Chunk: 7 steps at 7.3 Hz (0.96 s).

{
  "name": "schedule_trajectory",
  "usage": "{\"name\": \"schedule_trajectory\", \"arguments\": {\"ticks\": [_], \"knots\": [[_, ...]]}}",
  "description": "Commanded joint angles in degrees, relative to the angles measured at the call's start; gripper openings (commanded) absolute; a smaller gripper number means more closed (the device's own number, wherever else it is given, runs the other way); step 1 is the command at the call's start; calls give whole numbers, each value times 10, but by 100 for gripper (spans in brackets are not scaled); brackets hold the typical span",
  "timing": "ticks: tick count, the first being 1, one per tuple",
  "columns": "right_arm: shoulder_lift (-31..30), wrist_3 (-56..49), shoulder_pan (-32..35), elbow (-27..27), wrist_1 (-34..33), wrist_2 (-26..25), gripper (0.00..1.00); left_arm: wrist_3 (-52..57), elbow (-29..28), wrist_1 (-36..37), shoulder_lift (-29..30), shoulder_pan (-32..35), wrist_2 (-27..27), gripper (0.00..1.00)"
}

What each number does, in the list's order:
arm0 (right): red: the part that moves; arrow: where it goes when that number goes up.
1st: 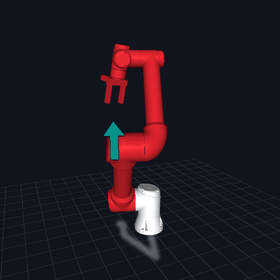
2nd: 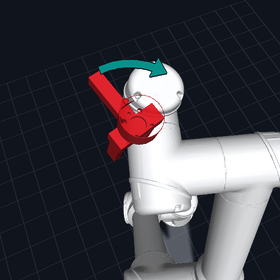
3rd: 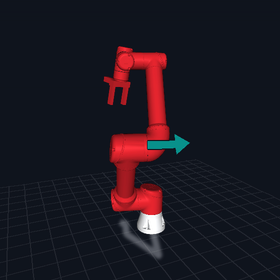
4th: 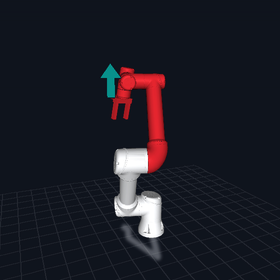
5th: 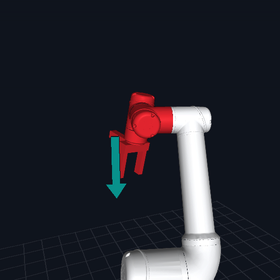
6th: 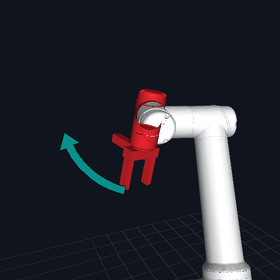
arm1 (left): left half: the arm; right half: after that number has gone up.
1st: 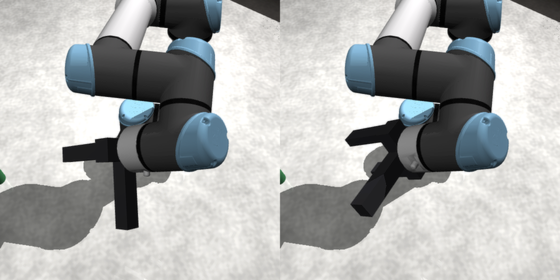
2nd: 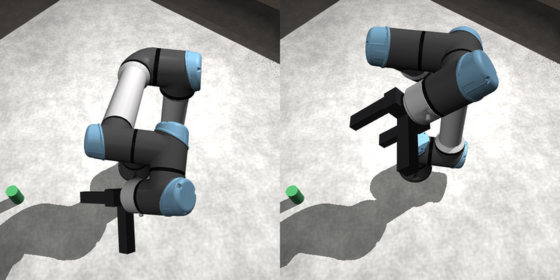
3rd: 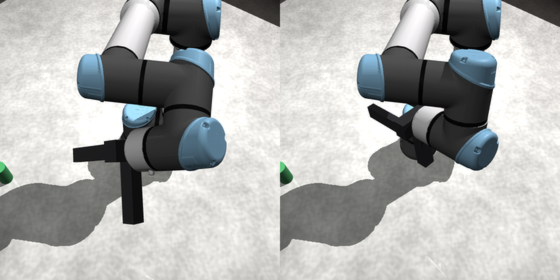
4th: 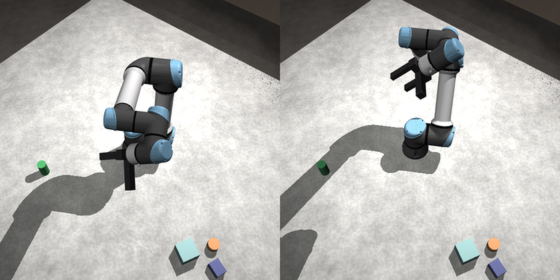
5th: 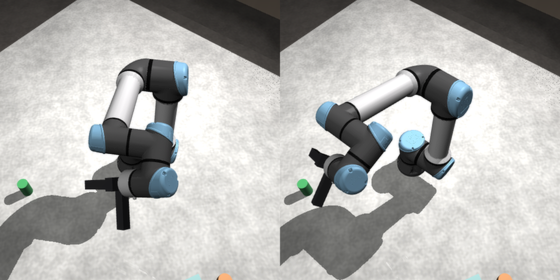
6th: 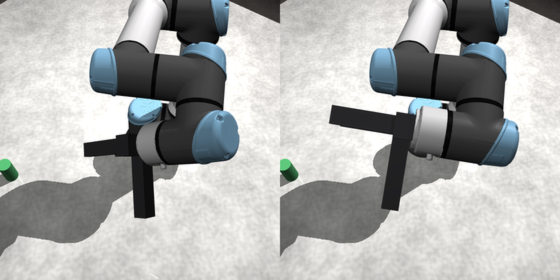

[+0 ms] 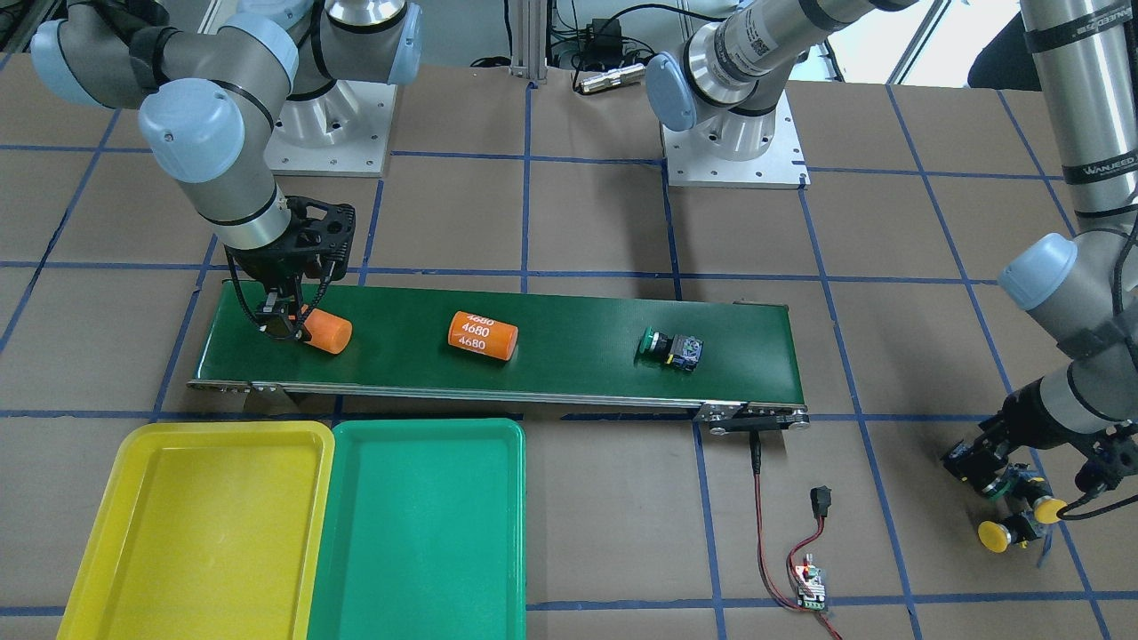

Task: Sort buttons by color to trays
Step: 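Return the left gripper to the pile and grasp another green button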

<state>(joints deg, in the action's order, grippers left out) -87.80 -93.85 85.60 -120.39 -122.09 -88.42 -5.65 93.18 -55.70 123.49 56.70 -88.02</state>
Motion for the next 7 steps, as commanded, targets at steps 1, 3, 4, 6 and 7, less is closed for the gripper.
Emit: {"name": "schedule_trajectory", "arguments": {"ticks": [1,3,4,6,7], "knots": [[0,1,0,1,0,1,100,-16,-4,13,10,2,1,100],[-1,2,0,2,0,0,100,-15,-4,17,16,2,-3,61],[0,2,0,2,0,0,100,-14,-4,16,11,4,-6,33],[0,2,0,2,0,1,100,-15,-4,11,7,6,3,12],[-1,2,0,2,0,1,100,-30,-4,-14,-10,10,15,11]]}}
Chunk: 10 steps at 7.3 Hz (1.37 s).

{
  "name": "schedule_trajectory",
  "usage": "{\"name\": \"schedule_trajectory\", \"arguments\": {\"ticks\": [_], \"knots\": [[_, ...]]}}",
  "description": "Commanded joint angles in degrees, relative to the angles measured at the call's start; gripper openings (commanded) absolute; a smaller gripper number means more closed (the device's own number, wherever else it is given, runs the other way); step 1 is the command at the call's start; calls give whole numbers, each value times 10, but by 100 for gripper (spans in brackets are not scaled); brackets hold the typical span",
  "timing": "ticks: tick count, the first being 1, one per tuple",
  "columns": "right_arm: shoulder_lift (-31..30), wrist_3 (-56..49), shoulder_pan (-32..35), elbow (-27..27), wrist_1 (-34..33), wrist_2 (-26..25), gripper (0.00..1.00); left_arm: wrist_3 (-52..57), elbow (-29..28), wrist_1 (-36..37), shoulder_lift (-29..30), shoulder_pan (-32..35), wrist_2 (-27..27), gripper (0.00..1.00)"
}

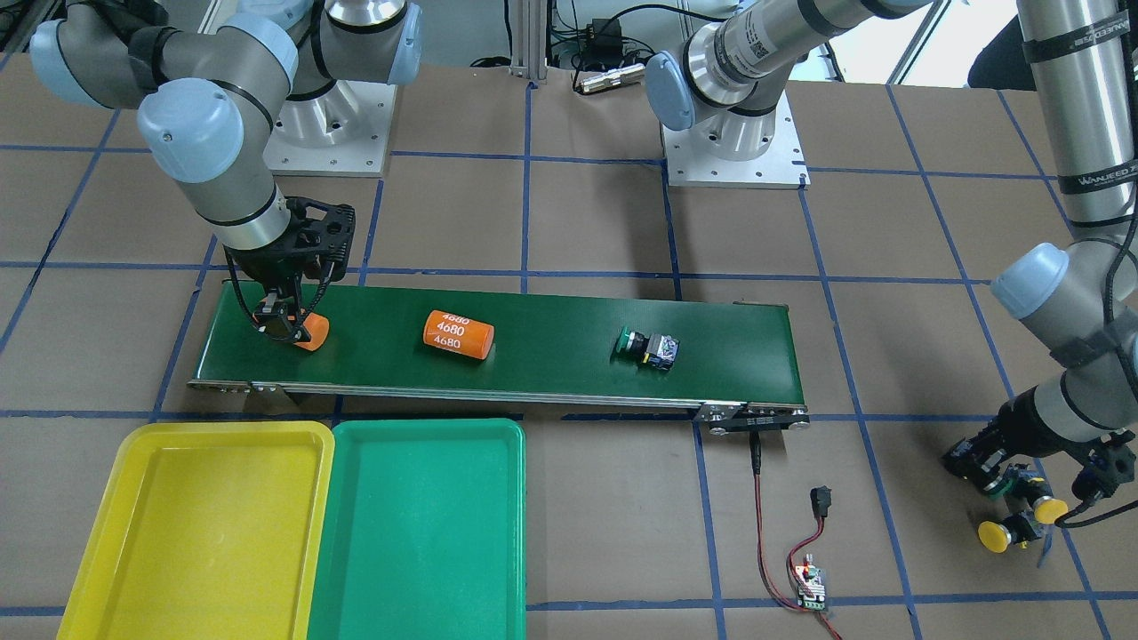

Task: Sort buttons by color to trays
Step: 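Carry the second green button to the belt start with the left gripper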

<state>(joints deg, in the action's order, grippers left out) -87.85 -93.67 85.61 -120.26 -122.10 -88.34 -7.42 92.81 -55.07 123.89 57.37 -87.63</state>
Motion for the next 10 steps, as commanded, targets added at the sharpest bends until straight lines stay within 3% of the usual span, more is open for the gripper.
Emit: {"name": "schedule_trajectory", "arguments": {"ticks": [1,4,6,10], "knots": [[0,0,0,0,0,0,100,-67,4,-66,-46,18,20,11],[0,-2,0,1,-1,-2,100,-249,31,-228,-177,93,20,7],[0,-2,0,1,-1,0,100,-379,86,-218,-208,170,20,5],[0,-4,0,1,-1,-1,100,-553,92,-216,-204,259,22,2]]}}
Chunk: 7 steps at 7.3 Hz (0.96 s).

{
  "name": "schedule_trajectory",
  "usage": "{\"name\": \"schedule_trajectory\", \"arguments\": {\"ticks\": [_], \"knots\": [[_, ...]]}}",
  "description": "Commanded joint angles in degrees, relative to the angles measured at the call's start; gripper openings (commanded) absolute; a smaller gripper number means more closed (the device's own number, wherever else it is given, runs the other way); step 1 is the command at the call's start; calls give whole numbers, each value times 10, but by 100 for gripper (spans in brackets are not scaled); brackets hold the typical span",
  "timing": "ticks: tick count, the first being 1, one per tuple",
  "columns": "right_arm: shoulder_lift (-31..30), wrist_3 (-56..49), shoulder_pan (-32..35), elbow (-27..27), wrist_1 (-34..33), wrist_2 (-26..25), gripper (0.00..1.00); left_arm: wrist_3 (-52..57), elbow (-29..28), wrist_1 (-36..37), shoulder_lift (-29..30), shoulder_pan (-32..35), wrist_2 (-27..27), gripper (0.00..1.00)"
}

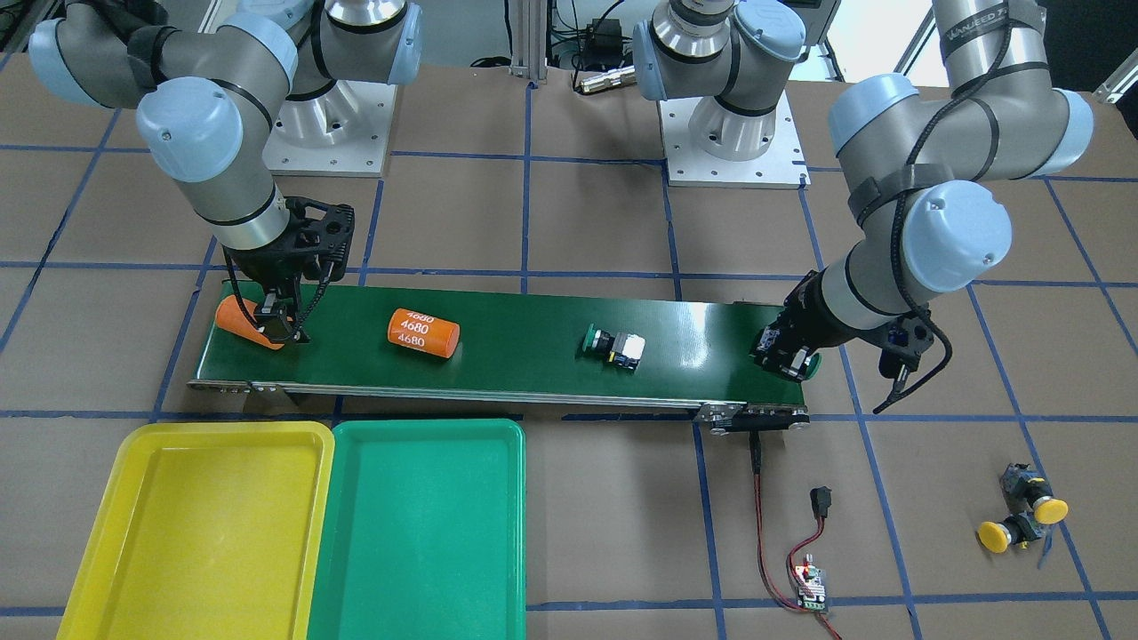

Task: Sort buttons by color to trays
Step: 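Carry the second green button to the belt start with the left gripper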

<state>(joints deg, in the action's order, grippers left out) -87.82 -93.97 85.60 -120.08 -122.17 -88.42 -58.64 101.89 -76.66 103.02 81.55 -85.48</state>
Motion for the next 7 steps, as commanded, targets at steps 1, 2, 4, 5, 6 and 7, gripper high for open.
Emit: {"name": "schedule_trajectory", "arguments": {"ticks": [1,2,4,5,6,7], "knots": [[0,-1,0,-1,-1,1,100,-51,3,0,7,24,1,2],[0,-1,0,0,-1,1,100,-58,3,0,8,27,1,2],[0,-1,0,-1,-1,1,100,-85,6,0,3,35,0,2],[0,-1,1,-1,-1,1,100,-91,9,-1,-2,41,0,1],[0,-2,0,-1,0,0,100,-92,8,1,9,43,1,1],[0,-2,1,-1,0,0,100,-90,9,0,13,42,1,2]]}}
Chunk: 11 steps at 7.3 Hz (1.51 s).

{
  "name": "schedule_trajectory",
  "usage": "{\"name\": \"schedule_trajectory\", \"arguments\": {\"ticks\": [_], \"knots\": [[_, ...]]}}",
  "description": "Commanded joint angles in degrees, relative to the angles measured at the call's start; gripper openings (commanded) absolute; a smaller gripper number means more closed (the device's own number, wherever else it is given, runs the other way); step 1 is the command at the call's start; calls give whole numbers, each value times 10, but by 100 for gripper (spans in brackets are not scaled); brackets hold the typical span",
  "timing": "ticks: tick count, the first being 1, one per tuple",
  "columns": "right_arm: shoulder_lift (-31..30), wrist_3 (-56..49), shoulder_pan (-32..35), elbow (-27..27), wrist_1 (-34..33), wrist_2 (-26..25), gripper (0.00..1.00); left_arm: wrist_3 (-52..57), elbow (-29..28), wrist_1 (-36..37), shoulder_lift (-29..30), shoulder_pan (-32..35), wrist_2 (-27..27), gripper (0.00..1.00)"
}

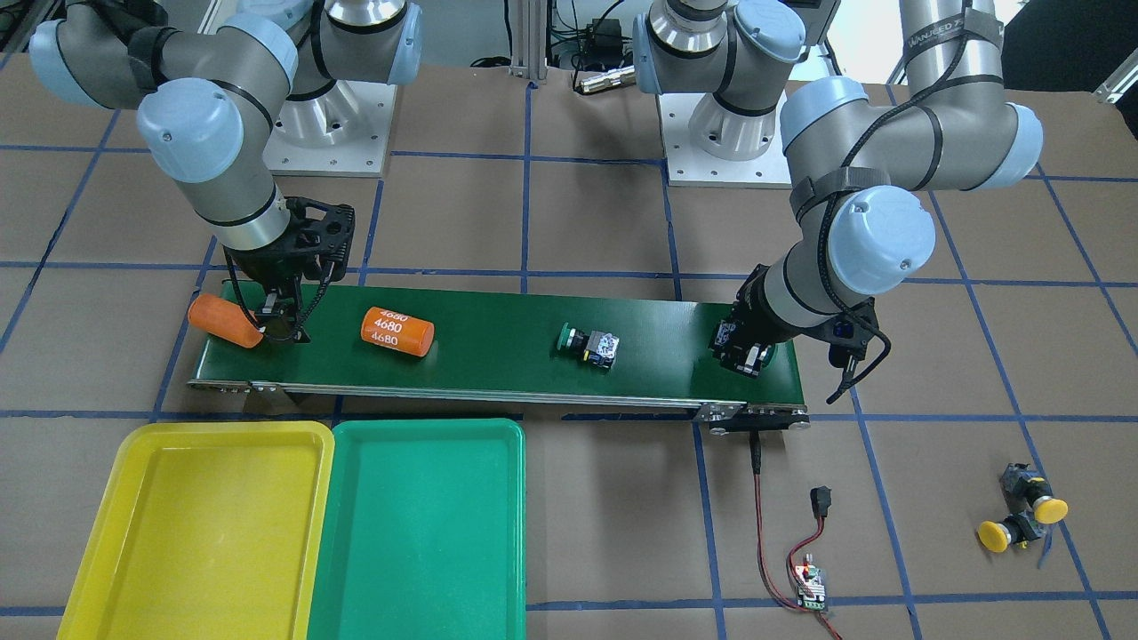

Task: Sort buttons by color to trays
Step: 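Release the green button on the belt and withdraw the left gripper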

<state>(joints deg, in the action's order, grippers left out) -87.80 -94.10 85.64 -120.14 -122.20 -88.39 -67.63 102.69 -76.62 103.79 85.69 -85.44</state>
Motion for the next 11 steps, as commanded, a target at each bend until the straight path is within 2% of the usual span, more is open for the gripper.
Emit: {"name": "schedule_trajectory", "arguments": {"ticks": [1,2,3,4,5,7,8,9,11], "knots": [[0,1,1,0,-1,0,100,-1,7,-1,4,1,-1,2],[0,1,1,0,-1,1,100,2,32,0,-5,1,-1,2],[0,3,1,0,-2,1,100,2,55,39,-6,-1,-2,15],[0,1,0,0,-2,1,100,4,63,71,8,-1,-9,49],[0,1,1,0,-2,1,100,7,61,74,11,-1,-6,99],[0,1,1,0,-2,1,100,19,49,65,-20,-6,-2,100],[0,1,0,0,-2,1,100,77,39,52,-33,-11,-3,100],[0,2,1,0,-2,1,100,186,30,23,-44,-47,-8,100],[0,1,1,0,-2,1,100,418,16,23,-33,-177,-7,100]]}}
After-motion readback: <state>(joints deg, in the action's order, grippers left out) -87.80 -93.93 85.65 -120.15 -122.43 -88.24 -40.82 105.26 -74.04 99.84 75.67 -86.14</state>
